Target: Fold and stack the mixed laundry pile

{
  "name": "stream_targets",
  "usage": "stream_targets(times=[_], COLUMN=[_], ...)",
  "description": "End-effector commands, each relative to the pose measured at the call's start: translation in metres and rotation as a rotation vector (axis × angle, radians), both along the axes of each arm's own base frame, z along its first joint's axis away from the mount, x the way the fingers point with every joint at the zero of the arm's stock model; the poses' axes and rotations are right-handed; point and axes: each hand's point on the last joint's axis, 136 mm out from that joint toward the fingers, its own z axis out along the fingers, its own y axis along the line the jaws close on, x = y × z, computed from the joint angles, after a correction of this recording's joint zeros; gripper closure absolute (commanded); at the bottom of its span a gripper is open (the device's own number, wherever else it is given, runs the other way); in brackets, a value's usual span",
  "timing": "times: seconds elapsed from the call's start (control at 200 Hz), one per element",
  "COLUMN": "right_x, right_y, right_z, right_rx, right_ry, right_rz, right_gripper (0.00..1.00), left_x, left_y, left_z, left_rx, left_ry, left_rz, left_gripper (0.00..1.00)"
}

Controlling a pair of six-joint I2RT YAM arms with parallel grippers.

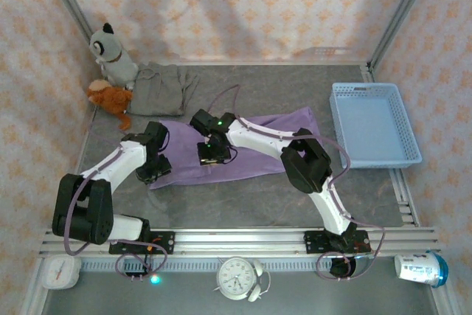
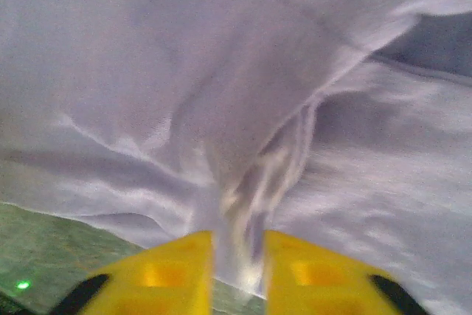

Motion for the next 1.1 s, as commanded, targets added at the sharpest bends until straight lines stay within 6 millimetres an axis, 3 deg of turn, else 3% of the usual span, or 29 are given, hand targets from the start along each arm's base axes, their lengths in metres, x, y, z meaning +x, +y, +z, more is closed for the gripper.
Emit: stream_targets(times=[0.0, 0.08, 0.145, 0.355, 0.505, 0.676, 0.781, 0.976, 1.096], right_x=[0.010, 0.023, 0.034, 0.064, 0.069, 0.051, 0.025, -0.029, -0.047], right_y=[-0.044, -0.076, -0.103, -0.177, -0.211, -0.240, -0.260, -0.293, -0.300], right_z=[0.033, 0.049, 0.049, 0.013, -0.015, -0.028, -0.033, -0.042, -0.043], right_rx=[-0.140, -0.189, -0.230, -0.381, -0.472, -0.550, -0.588, -0.614, -0.590], right_ry=[-0.112, -0.180, -0.195, -0.193, -0.154, -0.112, -0.077, -0.006, 0.015], right_rz=[-0.008, -0.054, -0.103, -0.237, -0.299, -0.327, -0.355, -0.438, -0.490], right_gripper=[0.59, 0.50, 0.48, 0.47, 0.48, 0.48, 0.48, 0.48, 0.48], left_x=[0.016, 0.029, 0.041, 0.060, 0.064, 0.066, 0.073, 0.111, 0.149], left_y=[0.001, -0.006, -0.016, -0.044, -0.074, -0.112, -0.137, -0.181, -0.197], left_z=[0.024, 0.037, 0.040, 0.018, -0.012, -0.032, -0.043, -0.052, -0.046], left_rx=[0.013, -0.028, -0.073, -0.062, -0.062, -0.059, -0.081, -0.082, -0.051], left_ry=[-0.045, -0.106, -0.148, -0.139, -0.066, -0.031, -0.017, 0.004, -0.011], left_rz=[0.000, 0.004, 0.015, -0.031, -0.101, -0.173, -0.207, -0.322, -0.395], left_gripper=[0.55, 0.55, 0.55, 0.57, 0.58, 0.60, 0.61, 0.62, 0.62])
